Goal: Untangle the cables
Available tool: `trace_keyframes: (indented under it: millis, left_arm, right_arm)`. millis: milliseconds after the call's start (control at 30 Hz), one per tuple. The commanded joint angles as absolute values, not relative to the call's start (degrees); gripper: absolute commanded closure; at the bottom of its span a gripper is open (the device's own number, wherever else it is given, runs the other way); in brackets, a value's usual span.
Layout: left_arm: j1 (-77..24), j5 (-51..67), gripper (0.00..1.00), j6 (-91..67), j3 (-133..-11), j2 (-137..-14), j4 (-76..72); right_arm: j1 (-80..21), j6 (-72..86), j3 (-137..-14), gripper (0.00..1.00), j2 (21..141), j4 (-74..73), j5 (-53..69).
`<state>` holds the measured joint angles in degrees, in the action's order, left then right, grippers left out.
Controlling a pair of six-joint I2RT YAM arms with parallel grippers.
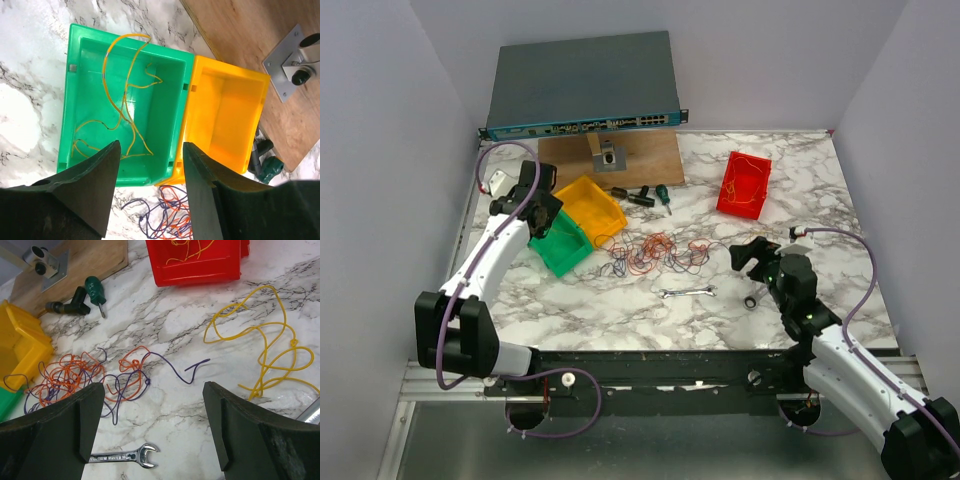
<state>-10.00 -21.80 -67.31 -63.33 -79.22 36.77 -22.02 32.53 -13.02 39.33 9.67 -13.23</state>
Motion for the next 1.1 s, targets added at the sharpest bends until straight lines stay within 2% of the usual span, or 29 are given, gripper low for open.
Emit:
trace_keyframes:
  millis: [0,300,533,800,867,933,967,1000,1067]
  left_arm:
    - [-8.90,-22.00,0.47,-66.62,-65.45,-78.09,40.35]
    - [-4.64,-26.41,0.47,-64.65,-74.65,-81.72,50.21]
    - [-0.59,-24.12,0.50,-59.93,-75.80,-82.91,47.05]
    - [-0.53,-24.64,0.51,-60.14,-75.50,-87.24,46.31]
    - [-0.53,-23.96,0.57,-60.11,-75.03,-88.64,45.14]
    - [-0.53,-23.59,0.70,-60.25,-74.43,-89.78,44.12]
    - [-0.53,-23.39,0.82,-60.36,-74.08,-90.28,43.74]
    - [-0.53,-23.23,1.00,-60.38,-73.86,-90.71,43.52]
    - [-0.53,-22.23,1.00,-59.55,-73.41,-91.03,42.87]
  right_arm:
    - [-21.97,33.12,-14.84,0.12,39.36,7.59,-14.09]
    - [-21.93,32.91,-14.81,0.12,39.21,7.50,-13.74]
    - [-22.02,32.79,-14.94,0.12,40.53,8.12,-13.10]
    - [-21.93,32.72,-14.68,0.12,41.04,8.76,-13.00]
    - [-21.94,32.71,-14.60,0.12,41.04,8.80,-12.90]
    - [-21.97,32.79,-14.42,0.12,40.98,8.97,-12.96]
    - [-21.91,32.73,-14.37,0.12,40.92,8.99,-13.01]
    - [-21.97,32.71,-14.33,0.12,40.88,8.98,-13.09]
    - [-22.02,32.70,-14.34,0.12,40.78,9.07,-13.26]
